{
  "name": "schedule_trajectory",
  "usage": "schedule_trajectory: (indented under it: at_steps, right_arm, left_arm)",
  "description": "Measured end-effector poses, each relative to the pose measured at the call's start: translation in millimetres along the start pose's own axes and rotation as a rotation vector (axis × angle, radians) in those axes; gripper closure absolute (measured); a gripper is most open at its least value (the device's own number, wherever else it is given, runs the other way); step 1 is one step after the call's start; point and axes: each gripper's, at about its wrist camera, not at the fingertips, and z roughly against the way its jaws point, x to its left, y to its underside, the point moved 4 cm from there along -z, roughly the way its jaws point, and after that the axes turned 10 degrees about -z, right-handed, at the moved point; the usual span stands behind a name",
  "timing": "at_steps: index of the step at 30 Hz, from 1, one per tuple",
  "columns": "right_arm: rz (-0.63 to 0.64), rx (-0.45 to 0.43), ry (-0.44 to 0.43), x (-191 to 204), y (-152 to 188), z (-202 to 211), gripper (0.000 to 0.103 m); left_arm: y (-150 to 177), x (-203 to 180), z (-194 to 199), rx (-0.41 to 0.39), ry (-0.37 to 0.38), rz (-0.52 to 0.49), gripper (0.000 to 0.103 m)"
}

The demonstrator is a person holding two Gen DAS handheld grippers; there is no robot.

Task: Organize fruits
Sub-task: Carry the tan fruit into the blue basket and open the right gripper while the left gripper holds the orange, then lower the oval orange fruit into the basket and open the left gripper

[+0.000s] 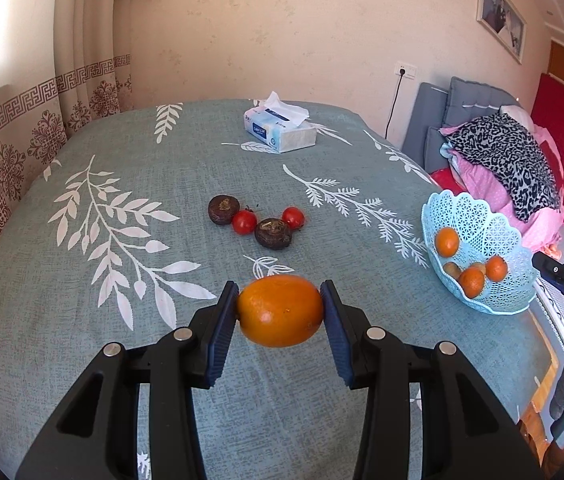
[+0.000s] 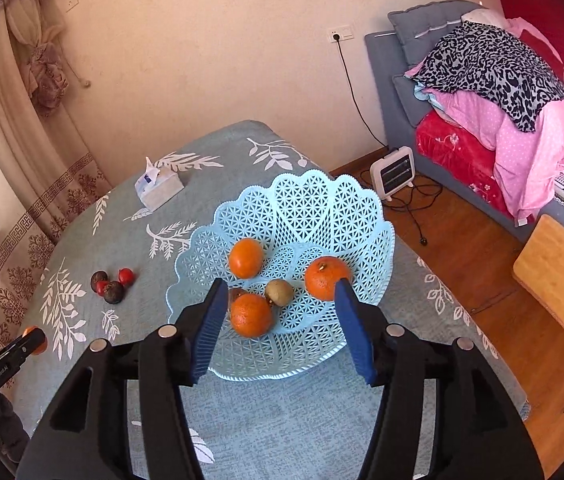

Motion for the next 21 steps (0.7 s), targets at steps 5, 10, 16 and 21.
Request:
schedule_trajectory:
  at_steps: [5,10,16,21]
  right_arm:
    - [-0.025,-0.021,-0.007,-6.5,-4.8,5.7,0.044]
    - [-0.044,-0.027,-0.018,-11.1,-7.1,7.8,0.043]
    - [-0.05,-0.033,-0.027,-13.1,-7.9,9.4,0.042]
    - [-0.061,-0.038,-0.036,-16.7,-9.9,10.8,0.037]
  left_arm:
    - [-8.5,-30.2,-6.5,0.008,0.04,-0.06,0.06]
    - [-19.6,-66.9,-19.4,0.023,0.101,-0.121,0.06]
    - [-31.7,-111.1,-38.4,0.044,0.204,-0.182,0.06]
    - [-38.7,-140.1,-55.3,0.064,0.271,-0.209,0.06]
